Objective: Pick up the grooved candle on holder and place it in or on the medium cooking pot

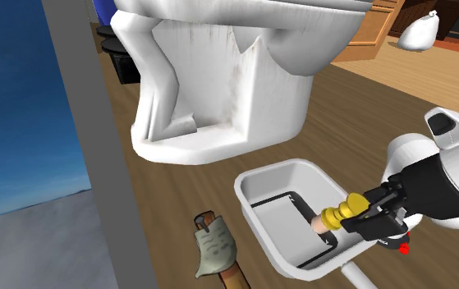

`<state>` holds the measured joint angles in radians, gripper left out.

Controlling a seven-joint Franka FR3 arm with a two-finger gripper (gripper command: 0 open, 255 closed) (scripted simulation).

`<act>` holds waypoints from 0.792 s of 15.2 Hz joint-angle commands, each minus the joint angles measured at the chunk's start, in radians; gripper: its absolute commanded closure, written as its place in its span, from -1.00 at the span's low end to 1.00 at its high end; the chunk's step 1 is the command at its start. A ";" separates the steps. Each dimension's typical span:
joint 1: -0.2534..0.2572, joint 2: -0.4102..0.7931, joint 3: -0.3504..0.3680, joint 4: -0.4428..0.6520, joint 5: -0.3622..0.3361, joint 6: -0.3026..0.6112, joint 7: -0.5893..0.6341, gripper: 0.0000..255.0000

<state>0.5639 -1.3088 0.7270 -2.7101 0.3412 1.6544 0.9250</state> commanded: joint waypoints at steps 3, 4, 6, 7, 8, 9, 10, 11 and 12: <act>-0.019 0.015 -0.034 0.106 -0.033 -0.085 0.006 -1.00; -0.024 0.021 -0.042 0.135 -0.041 -0.107 0.007 -1.00; -0.024 0.021 -0.042 0.135 -0.041 -0.107 0.007 -1.00; -0.024 0.021 -0.042 0.135 -0.041 -0.107 0.007 -1.00; -0.024 0.021 -0.042 0.135 -0.041 -0.107 0.007 -1.00; -0.024 0.021 -0.042 0.135 -0.041 -0.107 0.007 -1.00; -0.024 0.021 -0.042 0.135 -0.041 -0.107 0.007 -1.00; -0.024 0.021 -0.042 0.135 -0.041 -0.107 0.007 -1.00; -0.024 0.021 -0.042 0.135 -0.041 -0.107 0.007 -1.00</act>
